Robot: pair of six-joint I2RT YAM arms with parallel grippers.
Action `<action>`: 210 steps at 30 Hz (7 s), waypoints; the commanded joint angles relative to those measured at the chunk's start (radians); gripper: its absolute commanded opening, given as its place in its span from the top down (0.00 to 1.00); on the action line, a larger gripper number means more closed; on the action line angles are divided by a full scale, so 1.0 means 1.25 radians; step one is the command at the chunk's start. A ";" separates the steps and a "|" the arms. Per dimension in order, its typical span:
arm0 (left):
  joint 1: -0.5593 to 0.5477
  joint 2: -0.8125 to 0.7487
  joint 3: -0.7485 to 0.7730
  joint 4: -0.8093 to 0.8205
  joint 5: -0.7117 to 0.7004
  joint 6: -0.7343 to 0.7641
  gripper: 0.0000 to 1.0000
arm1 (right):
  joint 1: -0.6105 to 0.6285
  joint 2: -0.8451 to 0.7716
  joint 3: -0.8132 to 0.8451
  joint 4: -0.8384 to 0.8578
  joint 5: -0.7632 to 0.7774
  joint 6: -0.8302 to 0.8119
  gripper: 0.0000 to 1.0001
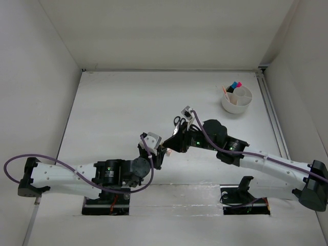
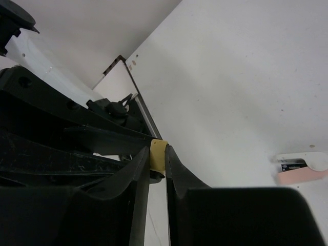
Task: Sort the stationery into containers
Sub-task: Place the stationery in the storage box, then pick up the stapler from the center of the board.
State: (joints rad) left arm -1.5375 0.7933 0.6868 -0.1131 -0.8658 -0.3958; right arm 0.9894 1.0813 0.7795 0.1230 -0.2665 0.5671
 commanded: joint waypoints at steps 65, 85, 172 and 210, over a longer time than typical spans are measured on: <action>0.009 -0.017 0.017 -0.299 -0.144 -0.439 0.00 | -1.060 0.468 0.367 0.254 -0.432 -0.385 1.00; 0.009 -0.049 0.010 -0.260 -0.105 -0.395 0.00 | -1.150 0.686 0.518 0.112 -0.457 -0.338 1.00; 0.436 0.579 0.074 0.105 0.405 -0.058 0.00 | -0.312 -0.280 -0.005 -0.160 0.185 -0.181 0.00; 0.402 0.333 0.036 0.101 0.411 -0.059 1.00 | -0.326 -0.186 -0.001 -0.103 0.146 -0.082 0.02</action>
State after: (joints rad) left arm -1.0325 1.3590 0.7586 -0.1085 -0.3836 -0.5484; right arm 0.6144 0.8452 0.7689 -0.0959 -0.0113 0.4099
